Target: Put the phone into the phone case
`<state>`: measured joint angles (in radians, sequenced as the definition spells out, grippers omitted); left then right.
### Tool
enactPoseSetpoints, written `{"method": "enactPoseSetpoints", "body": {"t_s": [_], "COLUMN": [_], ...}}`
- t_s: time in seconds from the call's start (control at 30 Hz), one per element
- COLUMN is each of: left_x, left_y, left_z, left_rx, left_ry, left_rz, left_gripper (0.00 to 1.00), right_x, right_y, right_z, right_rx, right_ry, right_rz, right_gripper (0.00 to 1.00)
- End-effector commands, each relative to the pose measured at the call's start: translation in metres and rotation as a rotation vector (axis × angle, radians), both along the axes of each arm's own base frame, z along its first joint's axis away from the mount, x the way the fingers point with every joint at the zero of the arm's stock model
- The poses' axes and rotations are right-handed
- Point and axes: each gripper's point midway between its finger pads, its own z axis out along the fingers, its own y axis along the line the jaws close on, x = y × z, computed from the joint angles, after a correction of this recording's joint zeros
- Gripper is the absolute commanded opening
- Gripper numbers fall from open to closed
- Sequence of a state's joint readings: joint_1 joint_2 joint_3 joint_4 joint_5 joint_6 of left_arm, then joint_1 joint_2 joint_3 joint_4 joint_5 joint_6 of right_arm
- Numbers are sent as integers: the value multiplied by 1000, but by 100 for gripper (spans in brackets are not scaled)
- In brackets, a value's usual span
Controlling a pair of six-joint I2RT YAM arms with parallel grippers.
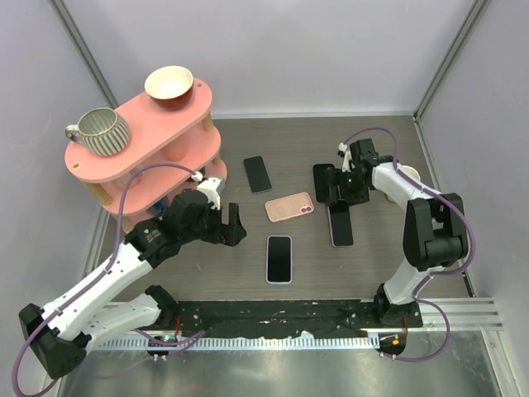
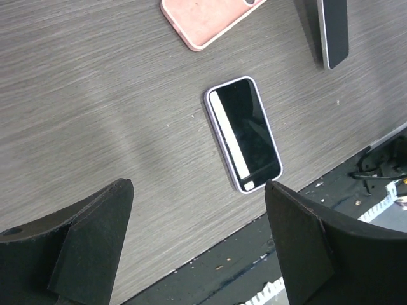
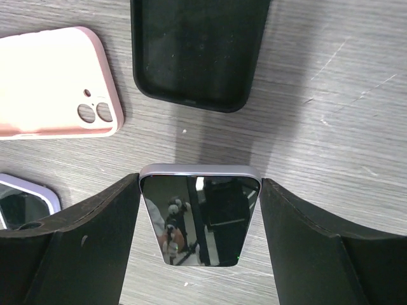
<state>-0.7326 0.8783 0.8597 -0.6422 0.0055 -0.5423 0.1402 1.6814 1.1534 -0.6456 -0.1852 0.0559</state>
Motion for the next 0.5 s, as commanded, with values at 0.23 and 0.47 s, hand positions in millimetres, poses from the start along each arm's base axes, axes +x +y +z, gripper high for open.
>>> {"method": "enactPoseSetpoints", "body": {"t_s": [0.23, 0.47], "left_x": [58, 96], "left_y": [-41, -101], "left_z": [32, 15], "left_rx": [216, 299], "left_ry": [-232, -272], "left_rz": [-254, -512], "left_gripper": [80, 78], "right_x": [-11, -22], "right_y": [5, 1], "right_z": [3, 15], "right_rx": [67, 83], "right_ry": [1, -42], "right_rz": [-172, -258], "right_gripper": [48, 45]}}
